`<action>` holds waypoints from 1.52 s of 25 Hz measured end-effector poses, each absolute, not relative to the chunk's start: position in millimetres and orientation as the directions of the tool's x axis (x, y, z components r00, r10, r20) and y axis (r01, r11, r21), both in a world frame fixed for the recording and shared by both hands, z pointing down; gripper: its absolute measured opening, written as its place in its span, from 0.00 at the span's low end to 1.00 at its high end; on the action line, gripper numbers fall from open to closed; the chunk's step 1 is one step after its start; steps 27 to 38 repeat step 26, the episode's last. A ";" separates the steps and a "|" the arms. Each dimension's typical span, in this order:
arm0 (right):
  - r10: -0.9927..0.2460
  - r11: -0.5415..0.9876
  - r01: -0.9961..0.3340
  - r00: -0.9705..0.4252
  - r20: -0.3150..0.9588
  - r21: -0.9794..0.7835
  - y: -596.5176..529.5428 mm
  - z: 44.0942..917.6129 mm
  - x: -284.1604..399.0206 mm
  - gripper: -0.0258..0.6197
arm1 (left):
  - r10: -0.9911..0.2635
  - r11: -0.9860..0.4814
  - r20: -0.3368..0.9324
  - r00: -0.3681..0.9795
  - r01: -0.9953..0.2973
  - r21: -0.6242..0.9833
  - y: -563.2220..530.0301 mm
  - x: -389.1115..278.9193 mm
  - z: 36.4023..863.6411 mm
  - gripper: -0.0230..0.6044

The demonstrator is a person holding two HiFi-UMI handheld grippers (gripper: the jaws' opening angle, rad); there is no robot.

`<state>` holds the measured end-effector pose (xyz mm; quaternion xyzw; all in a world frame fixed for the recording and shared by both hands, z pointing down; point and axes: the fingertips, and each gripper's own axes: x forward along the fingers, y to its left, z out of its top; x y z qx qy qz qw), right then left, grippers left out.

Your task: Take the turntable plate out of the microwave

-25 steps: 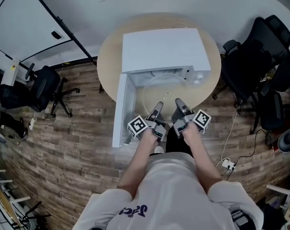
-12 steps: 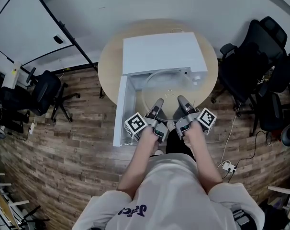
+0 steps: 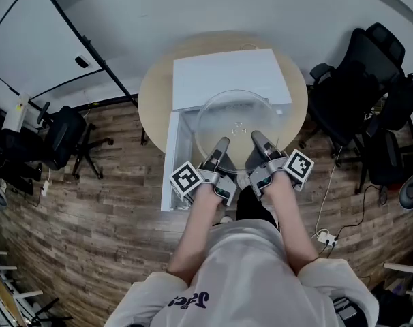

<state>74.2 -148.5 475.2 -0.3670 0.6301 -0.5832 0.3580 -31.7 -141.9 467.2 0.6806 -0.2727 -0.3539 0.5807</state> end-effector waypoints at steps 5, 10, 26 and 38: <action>-0.876 0.077 -0.060 -0.480 -0.039 -0.995 -147.7 466.8 75.5 0.09 | -0.776 -0.192 -0.180 0.605 0.045 0.980 -140.5 -30.5 459.9 0.09; -0.871 0.069 -0.080 -0.491 -0.021 -0.994 -146.9 467.9 74.0 0.09 | -0.778 -0.182 -0.187 0.599 0.069 0.981 -139.2 -31.5 463.8 0.09; -0.869 0.030 -0.093 -0.495 0.020 -0.995 -148.7 482.5 75.4 0.09 | -0.795 -0.135 -0.179 0.580 0.118 0.984 -141.1 -31.2 480.5 0.09; -0.869 0.030 -0.093 -0.495 0.020 -0.995 -148.7 482.5 75.4 0.09 | -0.795 -0.135 -0.179 0.580 0.118 0.984 -141.1 -31.2 480.5 0.09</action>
